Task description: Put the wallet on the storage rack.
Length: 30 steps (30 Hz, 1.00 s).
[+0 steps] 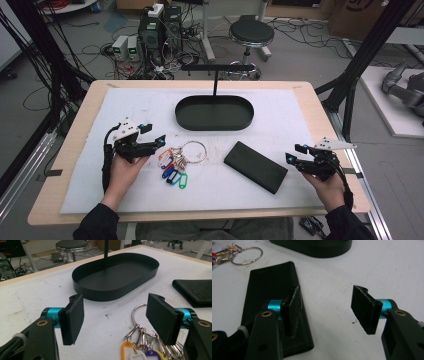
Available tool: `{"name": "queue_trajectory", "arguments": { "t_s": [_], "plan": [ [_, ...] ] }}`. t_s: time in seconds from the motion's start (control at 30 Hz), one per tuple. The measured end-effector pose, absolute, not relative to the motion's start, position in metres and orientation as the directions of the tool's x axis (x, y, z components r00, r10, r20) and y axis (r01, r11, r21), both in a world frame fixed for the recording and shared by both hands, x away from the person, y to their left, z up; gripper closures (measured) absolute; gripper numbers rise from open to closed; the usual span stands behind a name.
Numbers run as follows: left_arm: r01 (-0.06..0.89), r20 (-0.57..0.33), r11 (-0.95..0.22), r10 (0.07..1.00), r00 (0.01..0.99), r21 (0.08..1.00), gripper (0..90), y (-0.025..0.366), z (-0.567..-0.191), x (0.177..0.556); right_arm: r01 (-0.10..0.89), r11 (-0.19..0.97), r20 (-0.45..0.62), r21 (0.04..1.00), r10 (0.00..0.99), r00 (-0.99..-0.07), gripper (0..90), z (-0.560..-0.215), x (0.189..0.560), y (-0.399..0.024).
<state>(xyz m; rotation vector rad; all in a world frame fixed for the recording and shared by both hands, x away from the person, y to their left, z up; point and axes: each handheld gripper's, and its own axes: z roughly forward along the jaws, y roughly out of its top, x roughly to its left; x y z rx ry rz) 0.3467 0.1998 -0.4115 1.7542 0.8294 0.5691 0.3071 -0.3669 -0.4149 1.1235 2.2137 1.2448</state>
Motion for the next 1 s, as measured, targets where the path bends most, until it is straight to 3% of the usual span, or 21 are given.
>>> {"name": "queue_trajectory", "arguments": {
  "t_s": [0.17,0.33,0.57,0.67,0.73,0.77,1.0],
  "plan": [
    [0.255,-0.008,-0.205,0.765,0.644,0.945,31.0,0.198,-0.411,0.346,0.541,0.356,0.092,0.762,0.767,-0.635,50.4,-0.427,0.304,-0.357],
    [0.253,-0.003,-0.211,0.763,0.647,0.944,31.0,0.198,-0.411,0.345,0.605,0.354,0.148,0.713,0.767,-0.624,52.5,-0.436,0.309,-0.356],
    [0.256,0.0,-0.216,0.765,0.644,0.942,31.0,0.199,-0.411,0.345,0.699,0.266,0.293,0.664,0.767,-0.571,55.8,-0.445,0.313,-0.36],
    [0.257,0.002,-0.22,0.764,0.646,0.941,31.0,0.197,-0.411,0.345,0.758,0.188,0.404,0.625,0.753,-0.52,55.9,-0.45,0.316,-0.365],
    [0.256,0.004,-0.222,0.764,0.646,0.941,31.0,0.196,-0.411,0.345,0.767,0.181,0.42,0.615,0.748,-0.514,58.9,-0.451,0.317,-0.366],
    [0.256,0.005,-0.223,0.763,0.646,0.941,31.0,0.195,-0.411,0.344,0.766,0.192,0.431,0.613,0.732,-0.528,65.6,-0.449,0.318,-0.365],
    [0.248,0.014,-0.227,0.764,0.645,0.942,31.0,0.195,-0.41,0.344,0.724,0.233,0.376,0.649,0.729,-0.572,76.7,-0.443,0.317,-0.363]
  ]
}}
